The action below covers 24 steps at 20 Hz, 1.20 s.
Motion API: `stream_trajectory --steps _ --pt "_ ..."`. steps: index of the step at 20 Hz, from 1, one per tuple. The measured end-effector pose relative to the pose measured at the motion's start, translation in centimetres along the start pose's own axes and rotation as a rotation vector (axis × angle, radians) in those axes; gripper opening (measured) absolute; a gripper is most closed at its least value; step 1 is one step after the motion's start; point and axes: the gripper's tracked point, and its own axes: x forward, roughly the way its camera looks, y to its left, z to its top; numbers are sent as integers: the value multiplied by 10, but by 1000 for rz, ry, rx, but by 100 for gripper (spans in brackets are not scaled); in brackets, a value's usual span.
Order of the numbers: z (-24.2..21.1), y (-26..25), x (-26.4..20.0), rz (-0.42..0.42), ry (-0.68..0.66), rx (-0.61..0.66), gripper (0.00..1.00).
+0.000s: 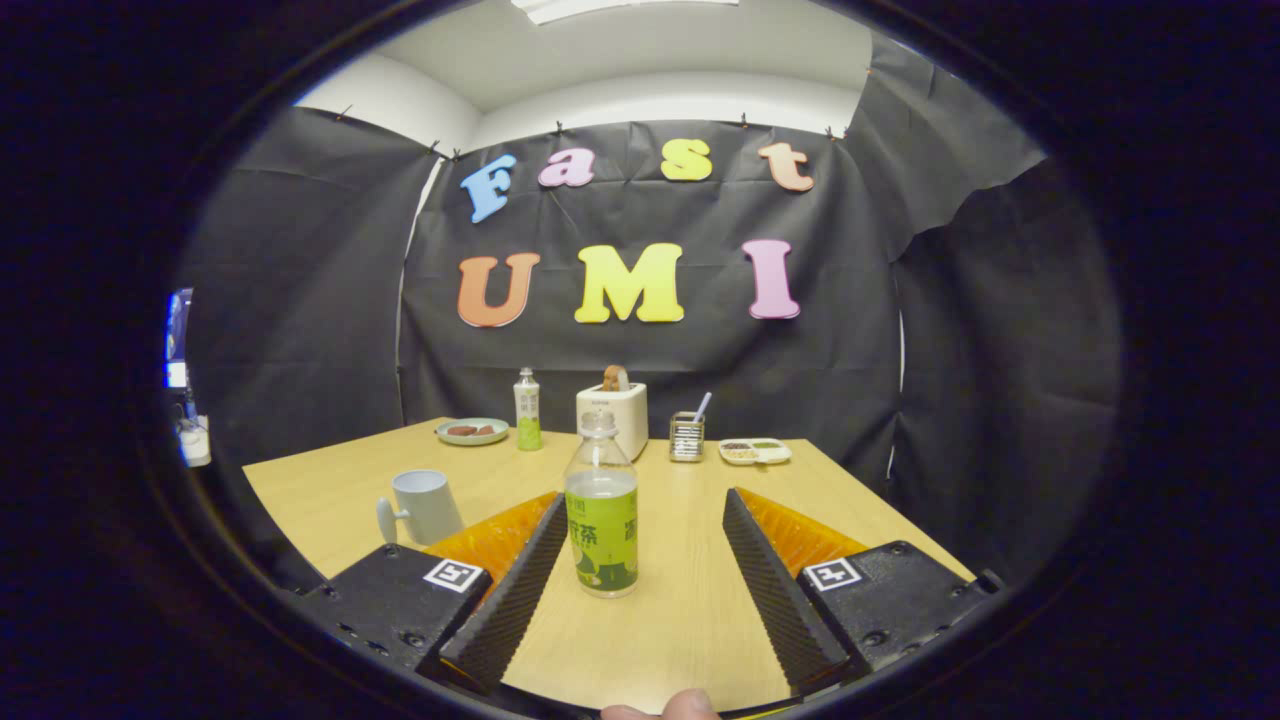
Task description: Take the bottle from table, then pour the juice into the cup, finally place the bottle on the coaster
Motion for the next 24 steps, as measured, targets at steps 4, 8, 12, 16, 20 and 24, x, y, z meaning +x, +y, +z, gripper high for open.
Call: stream_trajectory --steps 4,8,12,16,20,24 --pt "-19 18 15 22 44 9 100" --pt "-30 26 34 20 71 13 100" --pt "-35 27 51 6 80 10 100" --pt "-38 28 67 -8 92 11 100" --pt "-45 30 84 -27 125 11 100" --pt "-51 30 102 -45 161 38 100"
